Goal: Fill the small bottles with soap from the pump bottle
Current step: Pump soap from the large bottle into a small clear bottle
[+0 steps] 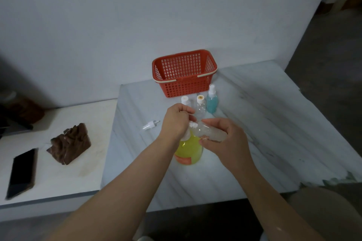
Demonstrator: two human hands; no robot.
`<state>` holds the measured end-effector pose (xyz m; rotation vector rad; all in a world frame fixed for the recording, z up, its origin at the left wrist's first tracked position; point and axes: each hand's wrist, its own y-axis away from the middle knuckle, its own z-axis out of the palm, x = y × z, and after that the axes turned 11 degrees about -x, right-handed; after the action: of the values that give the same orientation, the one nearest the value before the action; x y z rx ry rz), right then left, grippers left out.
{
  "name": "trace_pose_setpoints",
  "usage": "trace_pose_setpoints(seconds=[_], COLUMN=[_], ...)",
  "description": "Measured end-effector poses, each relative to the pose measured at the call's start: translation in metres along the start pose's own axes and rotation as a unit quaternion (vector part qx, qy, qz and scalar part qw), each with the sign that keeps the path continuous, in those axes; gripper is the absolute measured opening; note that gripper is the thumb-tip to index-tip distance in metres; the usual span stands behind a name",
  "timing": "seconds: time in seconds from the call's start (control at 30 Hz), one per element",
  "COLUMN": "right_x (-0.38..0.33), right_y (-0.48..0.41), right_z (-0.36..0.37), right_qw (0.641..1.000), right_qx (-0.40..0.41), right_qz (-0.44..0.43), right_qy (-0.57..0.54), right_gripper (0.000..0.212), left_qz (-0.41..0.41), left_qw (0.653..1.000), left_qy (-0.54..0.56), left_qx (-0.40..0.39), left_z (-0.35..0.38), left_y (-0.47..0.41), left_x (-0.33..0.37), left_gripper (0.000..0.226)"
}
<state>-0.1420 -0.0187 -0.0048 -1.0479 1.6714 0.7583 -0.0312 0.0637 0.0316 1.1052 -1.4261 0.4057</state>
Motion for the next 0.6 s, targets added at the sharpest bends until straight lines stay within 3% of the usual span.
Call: trace_pose_setpoints(seconds=[0.6], right_x=[0.009], right_y=[-0.008], right_z=[0.0], right_qw=[1.0], right_qx=[-0.011], right_qz=[0.0], right_qy=[-0.003], right_gripper=[0.049], left_qz=[0.008], left_qw=[0.997], left_qy=[-0.071], left_qx=[-0.022], left_z=[0.0], left_y=[-0.005], left_x=[-0.008], left_gripper=[0.038])
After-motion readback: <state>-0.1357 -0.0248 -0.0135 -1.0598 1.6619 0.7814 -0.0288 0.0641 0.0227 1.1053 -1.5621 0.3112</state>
